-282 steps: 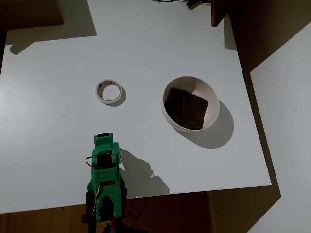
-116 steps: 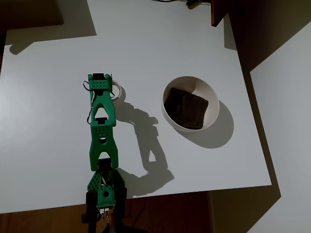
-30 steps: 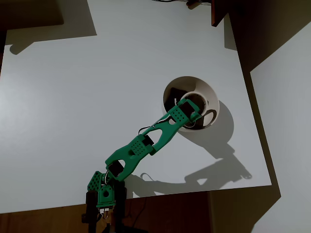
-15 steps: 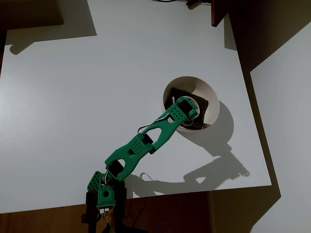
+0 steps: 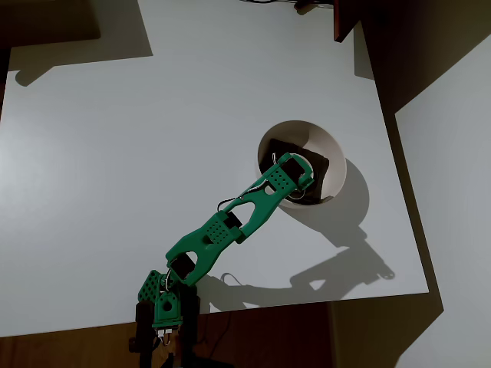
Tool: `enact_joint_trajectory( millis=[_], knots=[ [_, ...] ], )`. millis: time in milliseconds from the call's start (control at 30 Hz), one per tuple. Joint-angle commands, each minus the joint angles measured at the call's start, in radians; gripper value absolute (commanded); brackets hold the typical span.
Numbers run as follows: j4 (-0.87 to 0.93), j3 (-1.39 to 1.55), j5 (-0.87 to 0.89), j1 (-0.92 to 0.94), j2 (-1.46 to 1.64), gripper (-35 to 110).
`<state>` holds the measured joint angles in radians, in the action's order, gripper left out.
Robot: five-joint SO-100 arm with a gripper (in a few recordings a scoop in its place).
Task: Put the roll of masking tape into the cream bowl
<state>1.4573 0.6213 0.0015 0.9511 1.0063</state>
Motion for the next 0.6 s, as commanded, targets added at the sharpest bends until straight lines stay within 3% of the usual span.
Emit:
enact_joint_trajectory(
  millis=[0, 167, 567],
  knots=[
    [-0.012, -0.058, 0.044, -0.031, 0.138, -8],
    [0.017, -0.058, 0.092, -0.114, 0.298, -8],
    [0.276, -0.057, 0.124, -0.408, 0.712, -8]
  ],
)
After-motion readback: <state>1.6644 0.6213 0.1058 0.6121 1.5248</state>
